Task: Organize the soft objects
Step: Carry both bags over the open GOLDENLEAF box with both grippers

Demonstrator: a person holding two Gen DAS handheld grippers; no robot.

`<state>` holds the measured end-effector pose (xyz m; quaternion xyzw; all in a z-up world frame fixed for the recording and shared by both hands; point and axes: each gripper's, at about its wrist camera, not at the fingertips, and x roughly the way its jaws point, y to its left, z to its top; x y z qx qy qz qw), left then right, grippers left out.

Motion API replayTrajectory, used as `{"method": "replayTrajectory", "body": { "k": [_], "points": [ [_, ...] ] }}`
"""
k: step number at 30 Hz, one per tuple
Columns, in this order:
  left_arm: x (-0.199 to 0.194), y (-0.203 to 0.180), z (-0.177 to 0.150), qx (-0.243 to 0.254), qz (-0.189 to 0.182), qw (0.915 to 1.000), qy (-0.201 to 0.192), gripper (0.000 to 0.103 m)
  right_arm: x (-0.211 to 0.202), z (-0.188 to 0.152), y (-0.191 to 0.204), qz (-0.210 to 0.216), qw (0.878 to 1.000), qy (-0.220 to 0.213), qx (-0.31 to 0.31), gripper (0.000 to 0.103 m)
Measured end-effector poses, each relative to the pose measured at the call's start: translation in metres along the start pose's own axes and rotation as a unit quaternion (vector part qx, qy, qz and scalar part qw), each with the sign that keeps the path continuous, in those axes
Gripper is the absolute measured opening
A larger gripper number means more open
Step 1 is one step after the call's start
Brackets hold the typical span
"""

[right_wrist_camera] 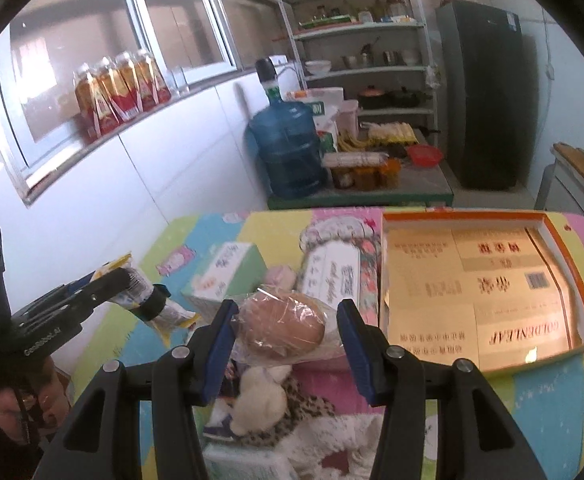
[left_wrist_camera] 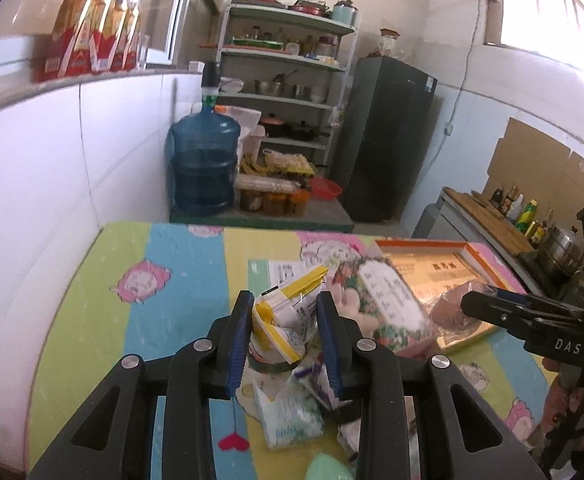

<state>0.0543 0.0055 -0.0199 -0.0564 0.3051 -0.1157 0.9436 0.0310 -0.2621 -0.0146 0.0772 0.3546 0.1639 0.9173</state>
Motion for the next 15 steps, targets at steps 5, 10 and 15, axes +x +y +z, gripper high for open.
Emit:
{"method": "replayTrajectory", "body": {
  "k": [5,10,15],
  "points": [
    [-0.003,-0.015,0.019,0.020,-0.011,0.9996,-0.019,0.032,-0.006,0.011,-0.004,0.005,1.000,-0.018,0.003,0.052],
    [-0.002,-0.041,0.038,0.038,-0.033,0.9982,-0.033,0.032,-0.016,0.021,-0.021,0.002,0.999,-0.037,0.011,0.052],
    [0.006,-0.078,0.053,0.057,-0.069,0.9952,-0.038,0.032,-0.029,0.027,-0.049,-0.013,0.998,-0.054,0.024,0.052]
  ]
}}
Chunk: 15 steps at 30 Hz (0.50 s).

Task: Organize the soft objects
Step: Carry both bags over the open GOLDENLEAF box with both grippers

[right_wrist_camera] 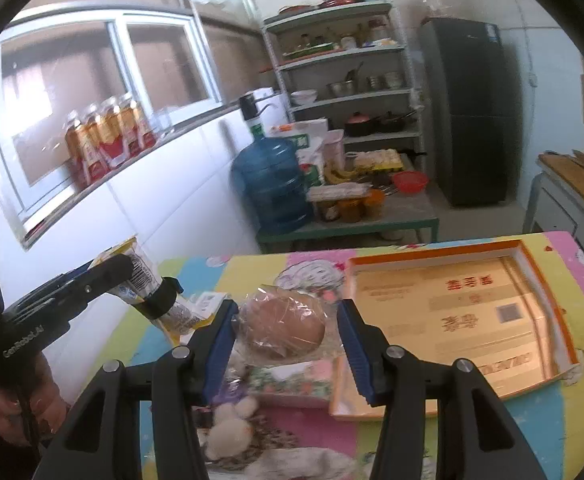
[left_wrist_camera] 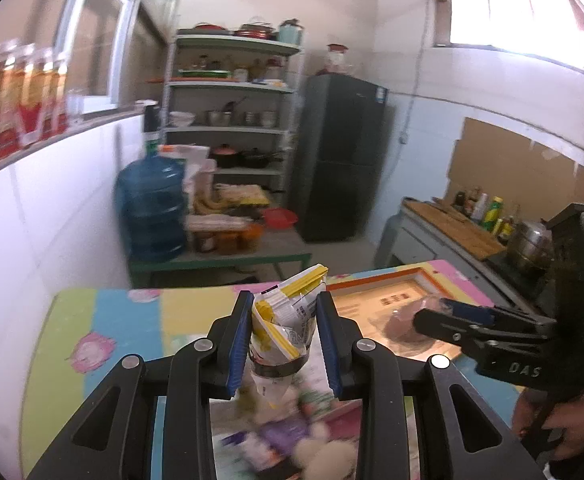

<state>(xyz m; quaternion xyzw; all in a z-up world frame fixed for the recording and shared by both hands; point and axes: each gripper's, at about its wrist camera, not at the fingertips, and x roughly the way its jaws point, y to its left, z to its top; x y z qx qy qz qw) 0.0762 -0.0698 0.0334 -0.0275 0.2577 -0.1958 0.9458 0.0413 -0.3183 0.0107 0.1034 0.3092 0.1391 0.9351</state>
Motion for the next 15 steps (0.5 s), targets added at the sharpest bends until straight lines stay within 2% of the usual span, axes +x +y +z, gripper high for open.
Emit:
{"method": "replayTrajectory", "body": {
  "k": [8,15],
  "points": [
    [0.030,-0.059,0.015,0.024,-0.052,0.9984,0.004,0.032,-0.022,0.006,-0.058,-0.038,0.999,-0.022,0.028,0.052],
    [0.066,-0.104,0.016,0.037,-0.080,0.9959,0.019,0.031,-0.032,0.003,-0.108,-0.072,0.996,-0.024,0.052,0.052]
  ]
}}
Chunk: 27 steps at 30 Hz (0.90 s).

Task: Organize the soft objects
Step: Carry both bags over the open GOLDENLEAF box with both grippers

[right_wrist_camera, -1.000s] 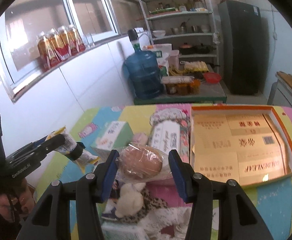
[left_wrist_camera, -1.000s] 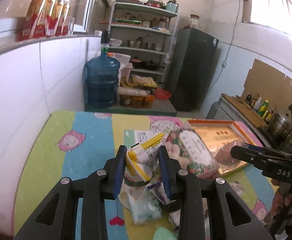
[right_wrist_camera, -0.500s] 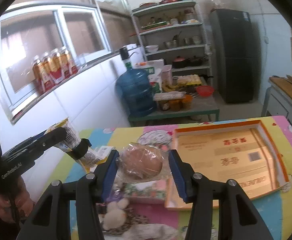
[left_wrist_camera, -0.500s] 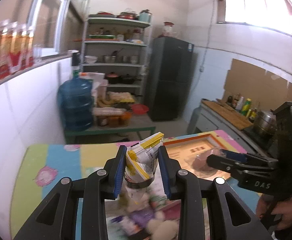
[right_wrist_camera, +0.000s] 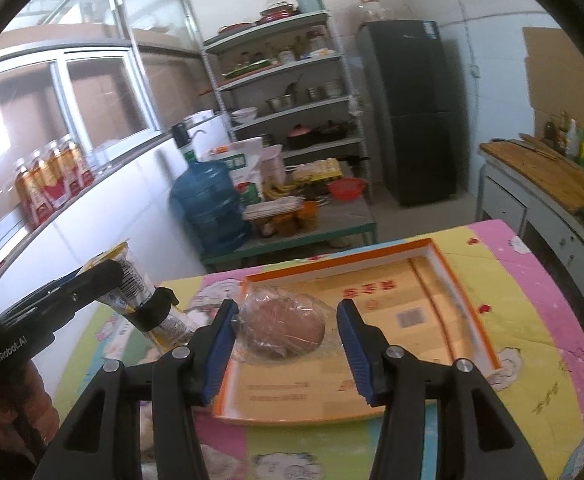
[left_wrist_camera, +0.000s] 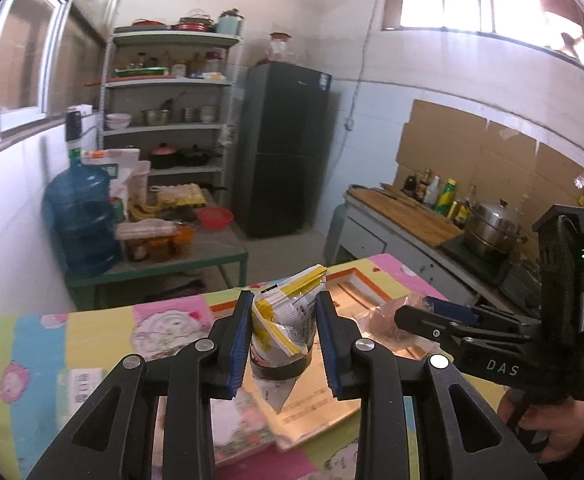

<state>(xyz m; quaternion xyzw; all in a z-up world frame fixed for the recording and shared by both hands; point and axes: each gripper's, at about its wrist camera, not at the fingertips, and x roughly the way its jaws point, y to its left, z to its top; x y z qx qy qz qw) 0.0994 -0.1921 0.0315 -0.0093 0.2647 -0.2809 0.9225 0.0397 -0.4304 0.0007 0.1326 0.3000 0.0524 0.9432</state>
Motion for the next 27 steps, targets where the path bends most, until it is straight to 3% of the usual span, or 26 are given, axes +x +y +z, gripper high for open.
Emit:
{"method": "replayTrajectory", "body": {
  "k": [11,18,27],
  "points": [
    [0.074,-0.029,-0.008,-0.013,-0.031,0.9972,0.067,0.031,0.019,-0.007,-0.054,-0.021,0.999,0.030,0.018,0.051],
    [0.129,-0.023,-0.026,-0.040,-0.041,0.9881,0.143,0.031,0.052,-0.020,-0.078,-0.020,0.997,0.071,0.020,0.051],
    [0.181,-0.004,-0.037,-0.065,-0.027,0.9780,0.197,0.030,0.095,-0.024,-0.095,-0.017,0.995,0.099,0.020,0.051]
  ]
}}
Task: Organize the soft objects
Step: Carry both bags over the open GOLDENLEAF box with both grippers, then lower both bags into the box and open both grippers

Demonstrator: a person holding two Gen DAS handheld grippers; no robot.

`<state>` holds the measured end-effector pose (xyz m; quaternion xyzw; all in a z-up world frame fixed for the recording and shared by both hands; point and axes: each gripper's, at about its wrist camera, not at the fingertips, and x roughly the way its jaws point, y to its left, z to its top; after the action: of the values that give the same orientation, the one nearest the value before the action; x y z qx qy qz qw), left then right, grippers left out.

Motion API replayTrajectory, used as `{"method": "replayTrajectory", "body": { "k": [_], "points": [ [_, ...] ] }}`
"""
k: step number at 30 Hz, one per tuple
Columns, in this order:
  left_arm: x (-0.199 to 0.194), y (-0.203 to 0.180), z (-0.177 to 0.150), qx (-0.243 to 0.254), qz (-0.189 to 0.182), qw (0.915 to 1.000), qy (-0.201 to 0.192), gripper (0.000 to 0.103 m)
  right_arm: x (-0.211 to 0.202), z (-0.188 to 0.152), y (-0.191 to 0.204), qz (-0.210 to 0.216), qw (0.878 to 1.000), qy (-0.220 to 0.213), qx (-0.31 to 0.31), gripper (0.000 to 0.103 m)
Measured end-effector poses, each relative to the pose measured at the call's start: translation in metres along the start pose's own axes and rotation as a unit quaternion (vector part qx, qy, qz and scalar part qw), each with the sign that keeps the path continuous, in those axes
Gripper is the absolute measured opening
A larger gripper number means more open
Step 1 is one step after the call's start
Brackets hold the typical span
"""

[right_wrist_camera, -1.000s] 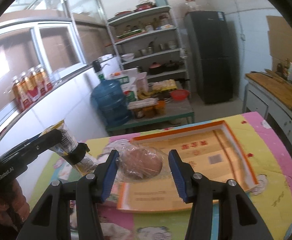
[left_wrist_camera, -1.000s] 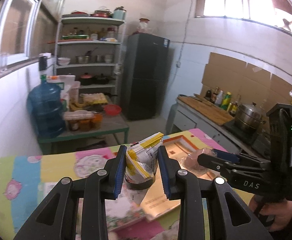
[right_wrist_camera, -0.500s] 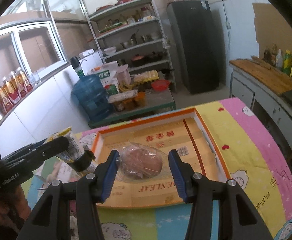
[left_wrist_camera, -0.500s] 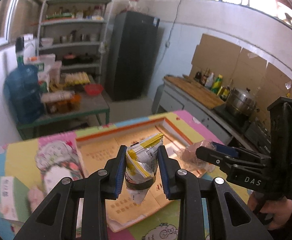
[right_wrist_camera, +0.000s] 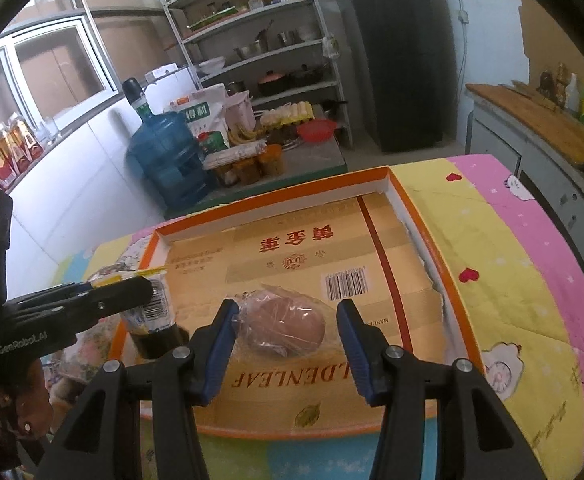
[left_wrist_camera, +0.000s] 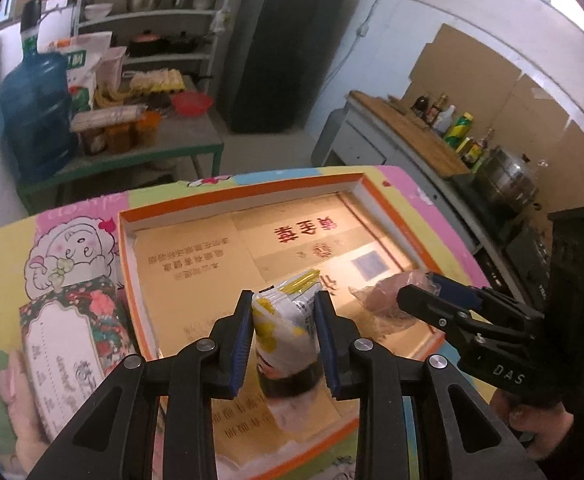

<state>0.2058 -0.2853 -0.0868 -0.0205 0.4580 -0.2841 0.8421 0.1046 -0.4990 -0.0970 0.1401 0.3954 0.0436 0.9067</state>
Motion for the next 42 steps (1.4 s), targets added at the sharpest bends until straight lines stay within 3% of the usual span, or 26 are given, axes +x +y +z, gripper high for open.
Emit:
{"method": "replayTrajectory", "body": {
  "k": [10,20,24,42],
  "points": [
    [0.020,0.004,-0.002,0.018,0.013,0.9997,-0.014,0.034,0.014,-0.001,0.002,-0.006,1.000,-0.021,-0.017,0.053],
    [0.011,0.007,-0.003,0.011,0.000,0.9996,-0.028,0.056,0.014,0.001,0.009,-0.018,0.999,-0.027,-0.023,0.053],
    [0.004,0.007,-0.003,0.006,0.001,0.9995,-0.031,0.056,0.014,0.001,0.010,-0.018,0.999,-0.029,-0.025,0.061],
    [-0.040,0.012,-0.006,0.005,0.002,0.9984,-0.056,0.056,-0.005,-0.006,0.016,-0.035,0.998,-0.041,-0.018,0.065]
  ]
}}
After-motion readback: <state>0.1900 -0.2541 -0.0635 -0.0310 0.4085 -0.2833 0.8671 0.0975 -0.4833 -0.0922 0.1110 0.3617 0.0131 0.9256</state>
